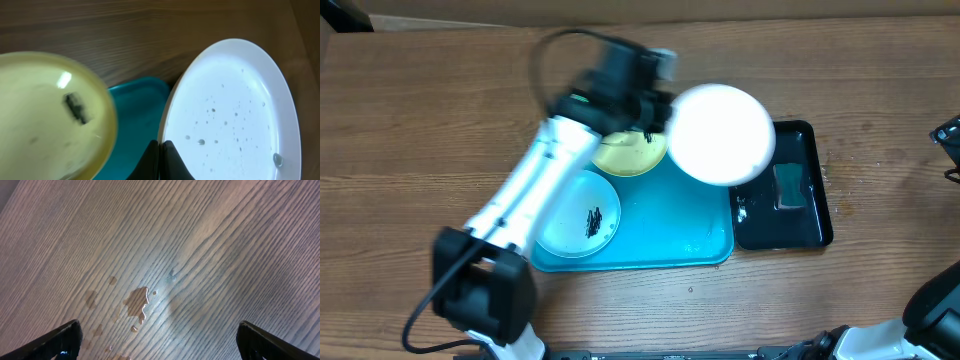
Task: Clean dirty plates on tray and stack at the side
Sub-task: 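Lower the cream plate onto the table left of the tray and release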
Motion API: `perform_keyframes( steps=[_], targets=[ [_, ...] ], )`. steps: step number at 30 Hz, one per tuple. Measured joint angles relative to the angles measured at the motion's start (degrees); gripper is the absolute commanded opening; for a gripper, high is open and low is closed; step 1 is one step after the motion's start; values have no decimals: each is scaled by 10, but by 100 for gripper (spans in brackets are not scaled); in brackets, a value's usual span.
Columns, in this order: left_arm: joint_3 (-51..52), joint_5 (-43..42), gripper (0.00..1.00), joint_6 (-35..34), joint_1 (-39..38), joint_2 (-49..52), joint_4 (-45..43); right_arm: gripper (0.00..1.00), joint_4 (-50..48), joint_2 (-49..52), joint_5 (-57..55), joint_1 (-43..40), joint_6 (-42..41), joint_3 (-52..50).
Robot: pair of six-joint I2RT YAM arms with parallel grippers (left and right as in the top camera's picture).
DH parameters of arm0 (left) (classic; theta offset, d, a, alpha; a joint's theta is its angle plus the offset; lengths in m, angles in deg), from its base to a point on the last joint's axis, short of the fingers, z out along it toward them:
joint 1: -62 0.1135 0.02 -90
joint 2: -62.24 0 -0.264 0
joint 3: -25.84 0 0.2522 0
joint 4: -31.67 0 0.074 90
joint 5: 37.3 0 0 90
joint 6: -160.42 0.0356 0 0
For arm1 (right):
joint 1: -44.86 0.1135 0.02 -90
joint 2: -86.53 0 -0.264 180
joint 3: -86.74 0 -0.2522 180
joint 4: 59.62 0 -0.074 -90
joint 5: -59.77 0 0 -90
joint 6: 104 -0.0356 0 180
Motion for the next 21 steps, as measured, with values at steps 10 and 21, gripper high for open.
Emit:
perform_keyframes(
  steps=[10, 21],
  targets=[
    [0, -66, 4, -14, 327, 1, 121, 100, 0, 0, 0, 0, 0, 0],
    [0, 88, 4, -16, 523, 1, 195, 100, 0, 0, 0, 0, 0, 0]
  ],
)
